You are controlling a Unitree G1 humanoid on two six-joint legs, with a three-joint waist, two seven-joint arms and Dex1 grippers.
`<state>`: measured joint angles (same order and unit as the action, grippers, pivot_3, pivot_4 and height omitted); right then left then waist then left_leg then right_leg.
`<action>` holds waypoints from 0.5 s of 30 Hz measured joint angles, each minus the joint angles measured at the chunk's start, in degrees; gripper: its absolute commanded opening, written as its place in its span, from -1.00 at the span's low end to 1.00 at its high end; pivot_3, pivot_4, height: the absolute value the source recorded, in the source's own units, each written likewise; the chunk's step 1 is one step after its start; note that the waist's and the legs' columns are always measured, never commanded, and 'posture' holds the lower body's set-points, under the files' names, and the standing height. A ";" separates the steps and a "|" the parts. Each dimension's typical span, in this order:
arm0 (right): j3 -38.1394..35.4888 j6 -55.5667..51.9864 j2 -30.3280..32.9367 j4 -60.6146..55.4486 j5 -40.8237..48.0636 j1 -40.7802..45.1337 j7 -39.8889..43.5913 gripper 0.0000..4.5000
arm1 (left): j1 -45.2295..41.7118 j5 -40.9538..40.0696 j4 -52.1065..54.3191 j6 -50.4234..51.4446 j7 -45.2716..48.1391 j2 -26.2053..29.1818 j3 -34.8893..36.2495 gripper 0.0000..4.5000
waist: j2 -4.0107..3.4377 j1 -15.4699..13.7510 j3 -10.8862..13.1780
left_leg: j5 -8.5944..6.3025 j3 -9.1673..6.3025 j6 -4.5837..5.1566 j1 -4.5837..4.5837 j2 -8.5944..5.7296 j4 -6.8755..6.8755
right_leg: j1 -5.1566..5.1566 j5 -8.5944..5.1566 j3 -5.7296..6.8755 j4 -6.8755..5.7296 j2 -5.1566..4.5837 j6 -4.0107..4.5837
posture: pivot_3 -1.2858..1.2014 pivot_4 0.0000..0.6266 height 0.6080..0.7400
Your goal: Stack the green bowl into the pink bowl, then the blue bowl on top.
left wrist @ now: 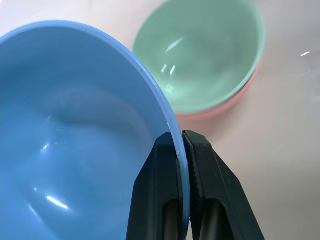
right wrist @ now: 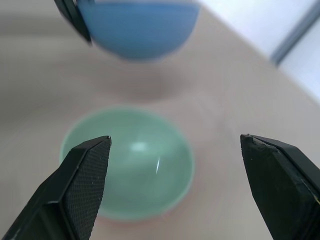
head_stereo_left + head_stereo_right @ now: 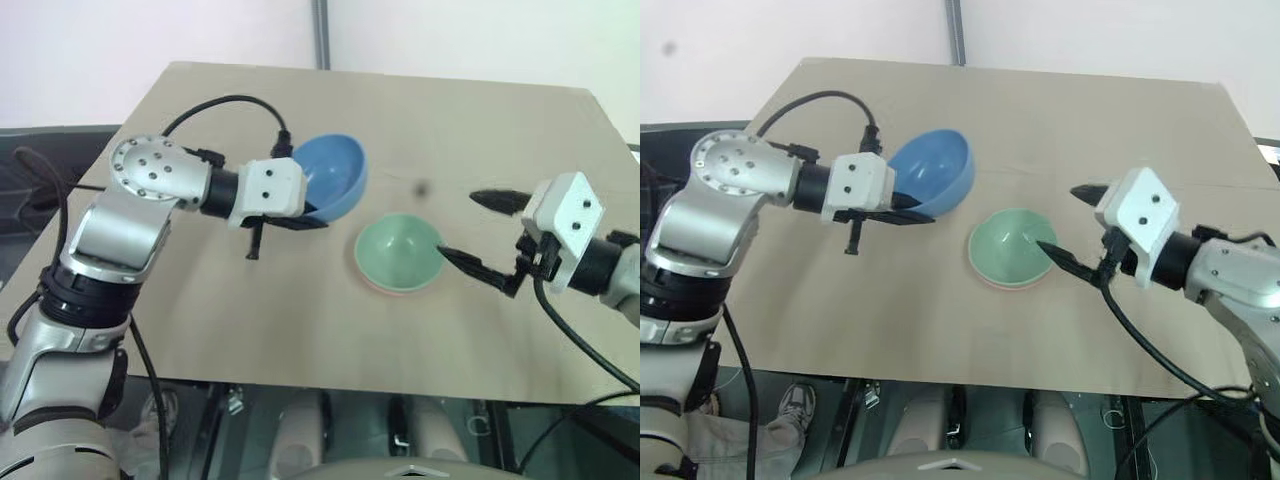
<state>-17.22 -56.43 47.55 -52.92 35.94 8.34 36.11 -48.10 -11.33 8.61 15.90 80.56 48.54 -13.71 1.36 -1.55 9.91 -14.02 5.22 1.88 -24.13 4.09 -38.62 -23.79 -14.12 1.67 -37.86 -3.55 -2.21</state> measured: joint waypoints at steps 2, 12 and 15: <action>-2.03 -1.03 -0.09 -2.66 0.98 -4.01 -0.74 1.00 | -2.36 0.10 -2.52 -2.76 2.11 -2.75 -1.70 -1.00 | 0.00 0.03 0.00 | 0.00 -0.05 0.00 -0.07 0.00 -0.09 | -0.02 0.00 0.03 -0.01 0.01 -0.01 | 0.03 -0.52 1.00; -6.95 1.08 3.65 -5.54 4.11 -13.57 -7.55 1.00 | -9.96 -0.69 -17.58 -19.54 11.57 -13.31 -8.27 -0.38 | -0.02 0.72 -0.01 | -0.01 -0.23 0.02 -0.09 0.04 -0.32 | 0.05 0.00 0.08 -0.10 0.09 -0.02 | 0.03 -0.52 1.00; -8.10 3.40 5.47 -5.58 5.94 -17.01 -10.60 1.00 | -10.43 -1.23 -21.14 -22.59 11.69 -15.52 -9.32 0.24 | -0.02 0.70 -0.01 | -0.01 -0.25 0.03 -0.18 0.03 -0.41 | 0.03 0.01 0.09 -0.08 0.08 -0.03 | 0.03 -0.52 1.00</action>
<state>-25.31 -53.03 53.02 -58.50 41.88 -8.67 25.51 -58.52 -12.56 -12.53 -6.68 92.25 33.02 -23.03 1.34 -0.84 9.89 -14.04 4.97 1.91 -24.32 4.12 -39.03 -23.76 -14.11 1.77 -37.94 -3.47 -2.24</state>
